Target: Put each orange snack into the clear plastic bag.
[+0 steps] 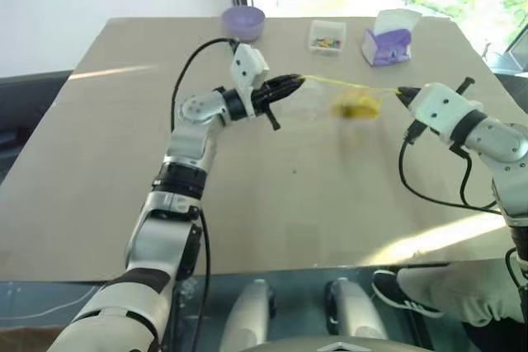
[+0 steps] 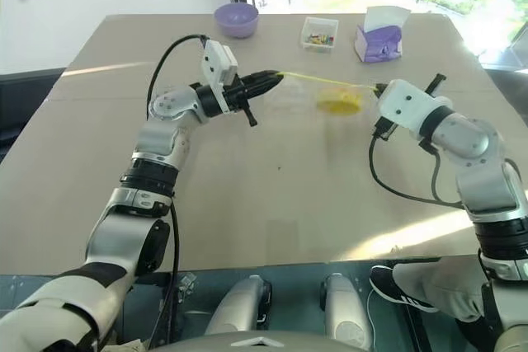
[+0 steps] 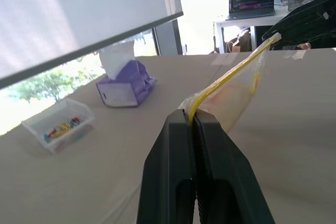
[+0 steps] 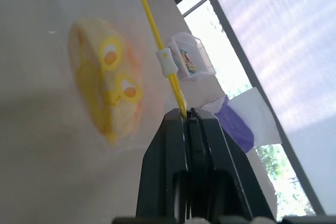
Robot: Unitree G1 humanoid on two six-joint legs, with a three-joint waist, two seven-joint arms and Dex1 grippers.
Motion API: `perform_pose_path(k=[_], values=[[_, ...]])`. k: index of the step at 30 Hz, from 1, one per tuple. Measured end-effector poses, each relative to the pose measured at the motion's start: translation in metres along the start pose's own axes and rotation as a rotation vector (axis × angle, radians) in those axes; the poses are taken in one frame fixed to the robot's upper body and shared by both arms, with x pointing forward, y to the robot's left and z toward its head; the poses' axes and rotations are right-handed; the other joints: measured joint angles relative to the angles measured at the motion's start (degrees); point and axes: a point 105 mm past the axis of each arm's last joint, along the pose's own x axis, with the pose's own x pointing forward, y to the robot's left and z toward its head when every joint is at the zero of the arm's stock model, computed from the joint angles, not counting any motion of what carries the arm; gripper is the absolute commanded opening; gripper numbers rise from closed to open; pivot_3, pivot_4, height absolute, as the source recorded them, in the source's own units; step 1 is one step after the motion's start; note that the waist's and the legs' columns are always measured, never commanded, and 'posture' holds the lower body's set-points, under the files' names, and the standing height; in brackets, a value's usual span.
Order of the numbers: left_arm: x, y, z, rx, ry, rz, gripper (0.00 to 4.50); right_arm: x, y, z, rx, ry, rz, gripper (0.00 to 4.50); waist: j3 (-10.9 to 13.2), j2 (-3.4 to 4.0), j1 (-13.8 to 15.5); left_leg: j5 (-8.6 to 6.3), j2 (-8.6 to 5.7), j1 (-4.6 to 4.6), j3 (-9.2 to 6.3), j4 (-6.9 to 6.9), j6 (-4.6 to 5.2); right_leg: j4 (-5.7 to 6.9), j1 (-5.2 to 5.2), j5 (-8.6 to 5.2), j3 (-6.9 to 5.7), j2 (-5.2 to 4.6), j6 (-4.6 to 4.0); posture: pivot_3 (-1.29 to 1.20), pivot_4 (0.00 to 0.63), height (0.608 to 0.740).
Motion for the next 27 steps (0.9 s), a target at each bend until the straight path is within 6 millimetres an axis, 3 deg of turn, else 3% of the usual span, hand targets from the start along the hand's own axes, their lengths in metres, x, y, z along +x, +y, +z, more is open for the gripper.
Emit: perform_pose_path(k=[4, 6, 7, 9, 10, 13, 17, 20, 21, 27], values=[[-0.015, -0.021, -0.021, 0.01, 0.04, -0.053, 0.0, -0.011, 0.026, -0.008, 0.035, 0.018, 0.05, 0.01, -0.06, 0.02, 0.02, -0.02, 0.0, 0.1, 0.02, -0.03, 0.03, -0.03, 0.1, -0.01, 0.01, -0.02, 0.01, 0.0, 0.15, 0.737], [-0.045, -0.063, -0.074, -0.057, 0.19, -0.133, 0.0, -0.024, 0.086, -0.025, 0.174, 0.074, 0.164, 0.01, -0.07, 0.04, -0.07, -0.03, 0.01, 0.12, 0.06, -0.07, 0.05, 0.03, 0.07, -0.02, 0.06, -0.01, 0.02, 0.0, 0.15, 0.737], [-0.054, -0.078, -0.09, -0.094, 0.235, -0.154, 0.0, -0.028, 0.107, -0.031, 0.213, 0.107, 0.209, 0.01, -0.02, 0.06, -0.03, -0.04, 0.0, 0.09, 0.07, 0.02, 0.06, 0.11, 0.04, -0.02, 0.07, -0.02, 0.02, 0.0, 0.15, 0.737], [-0.066, -0.093, -0.104, -0.122, 0.286, -0.184, 0.0, -0.033, 0.129, -0.037, 0.239, 0.14, 0.256, 0.01, 0.04, 0.08, 0.06, -0.04, 0.0, 0.07, 0.06, 0.12, 0.06, 0.16, 0.03, -0.01, 0.07, -0.02, 0.02, 0.0, 0.15, 0.737], [-0.067, -0.094, -0.103, -0.114, 0.289, -0.194, 0.0, -0.033, 0.131, -0.037, 0.24, 0.143, 0.262, 0.28, 0.04, 0.08, 0.09, -0.04, 0.0, 0.11, 0.04, 0.18, 0.06, 0.18, 0.08, 0.0, 0.07, -0.01, 0.01, 0.0, 0.15, 0.737], [-0.076, -0.086, -0.088, -0.07, 0.286, -0.205, 0.91, -0.037, 0.128, -0.037, 0.244, 0.152, 0.253, 1.32, -0.05, 0.08, 0.09, -0.03, 0.04, 0.38, 0.0, 0.22, 0.06, 0.22, 0.27, 0.01, 0.07, 0.03, -0.02, 0.0, 0.15, 0.737], [-0.092, -0.088, -0.082, -0.143, 0.306, -0.214, 2.83, -0.051, 0.126, -0.044, 0.283, 0.19, 0.269, 3.27, -0.06, 0.1, 0.08, -0.03, 0.06, 0.23, 0.01, 0.19, 0.06, 0.22, 0.14, 0.01, 0.08, 0.06, -0.02, 0.0, 0.15, 0.737], [-0.108, -0.093, -0.077, -0.234, 0.329, -0.215, 4.22, -0.069, 0.12, -0.047, 0.344, 0.212, 0.268, 4.5, -0.05, 0.09, 0.08, -0.03, 0.09, 0.19, -0.01, 0.13, 0.06, 0.17, 0.13, 0.0, 0.07, 0.06, -0.02, 0.0, 0.15, 0.737], [-0.115, -0.09, -0.074, -0.26, 0.335, -0.2, 4.48, -0.075, 0.118, -0.048, 0.376, 0.221, 0.261, 4.5, -0.05, 0.09, 0.09, -0.03, 0.09, 0.19, -0.03, 0.12, 0.06, 0.17, 0.12, 0.0, 0.07, 0.05, -0.02, 0.0, 0.15, 0.737], [-0.144, -0.075, -0.054, -0.359, 0.353, -0.126, 4.48, -0.108, 0.095, -0.034, 0.558, 0.167, 0.223, 4.5, -0.05, 0.1, 0.14, -0.04, 0.12, 0.25, -0.03, 0.12, 0.07, 0.18, 0.17, -0.01, 0.04, 0.06, -0.02, 0.0, 0.15, 0.737]])
